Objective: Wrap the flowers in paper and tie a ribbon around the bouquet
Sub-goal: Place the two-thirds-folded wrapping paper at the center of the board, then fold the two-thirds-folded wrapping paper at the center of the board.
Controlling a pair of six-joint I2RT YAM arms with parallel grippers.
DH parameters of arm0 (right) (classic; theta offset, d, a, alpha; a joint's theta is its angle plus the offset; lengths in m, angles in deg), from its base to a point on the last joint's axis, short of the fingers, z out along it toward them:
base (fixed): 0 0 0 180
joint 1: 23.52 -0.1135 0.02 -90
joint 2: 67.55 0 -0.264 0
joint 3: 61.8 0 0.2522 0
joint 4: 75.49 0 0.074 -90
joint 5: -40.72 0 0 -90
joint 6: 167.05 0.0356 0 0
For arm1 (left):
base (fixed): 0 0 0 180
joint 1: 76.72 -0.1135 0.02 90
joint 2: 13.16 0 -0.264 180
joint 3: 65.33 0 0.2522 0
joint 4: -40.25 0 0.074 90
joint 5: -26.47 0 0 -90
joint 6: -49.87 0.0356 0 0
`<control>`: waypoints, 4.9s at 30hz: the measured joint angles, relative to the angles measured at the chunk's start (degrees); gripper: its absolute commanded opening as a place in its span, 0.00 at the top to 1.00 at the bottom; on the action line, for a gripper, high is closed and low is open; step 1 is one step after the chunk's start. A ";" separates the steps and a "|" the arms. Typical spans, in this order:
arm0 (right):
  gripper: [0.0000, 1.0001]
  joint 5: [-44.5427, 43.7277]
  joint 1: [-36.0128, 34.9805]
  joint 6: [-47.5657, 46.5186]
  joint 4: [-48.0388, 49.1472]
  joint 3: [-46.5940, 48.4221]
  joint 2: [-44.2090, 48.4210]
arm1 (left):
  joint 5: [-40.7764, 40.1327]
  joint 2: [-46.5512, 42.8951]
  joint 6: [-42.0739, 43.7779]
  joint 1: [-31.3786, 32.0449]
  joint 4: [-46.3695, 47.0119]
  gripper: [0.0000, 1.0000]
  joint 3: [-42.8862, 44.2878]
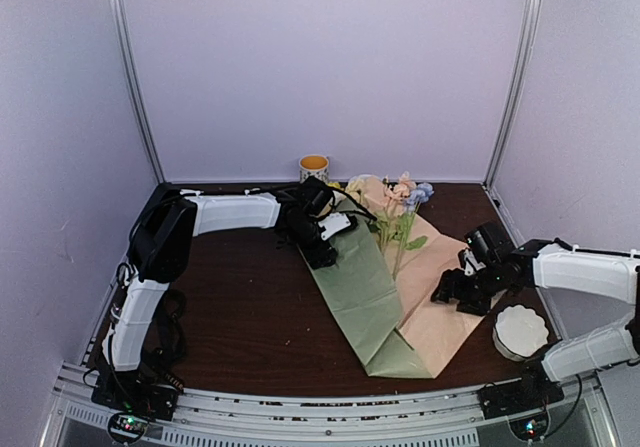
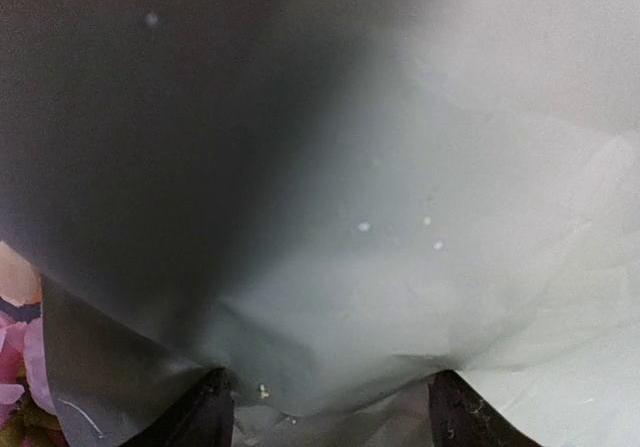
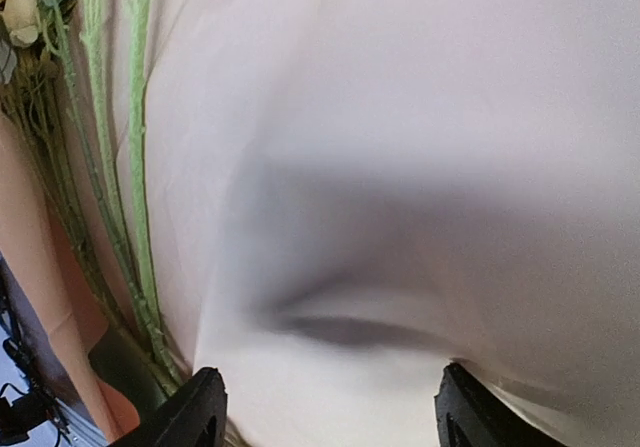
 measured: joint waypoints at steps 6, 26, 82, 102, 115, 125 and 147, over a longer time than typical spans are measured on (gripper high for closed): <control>0.22 -2.64 4.13 -6.97 0.83 1.77 -3.72 | 0.02 0.02 0.00 0.02 -0.04 0.28 0.00; 0.10 -6.21 32.87 -15.78 -11.41 15.96 -21.42 | 0.00 0.04 0.31 0.00 -0.61 0.29 0.26; 1.00 12.13 -7.63 -0.74 22.32 14.97 -6.56 | 0.22 1.77 0.59 0.00 -2.80 0.29 3.28; 0.93 5.49 -13.70 -1.03 21.99 23.69 -24.11 | 2.58 1.64 -0.11 -0.33 -3.39 0.28 3.63; 0.89 -6.82 -13.88 0.26 17.81 17.33 -14.47 | 9.68 -5.31 -1.20 3.06 0.87 0.26 0.85; 0.90 -14.97 -13.92 1.99 12.79 14.80 -7.26 | 18.38 2.89 -2.97 4.55 -2.51 0.26 15.52; 0.88 -1.92 -18.45 -7.04 22.23 22.12 -19.37 | 27.23 11.45 -9.55 2.47 -2.69 0.26 16.81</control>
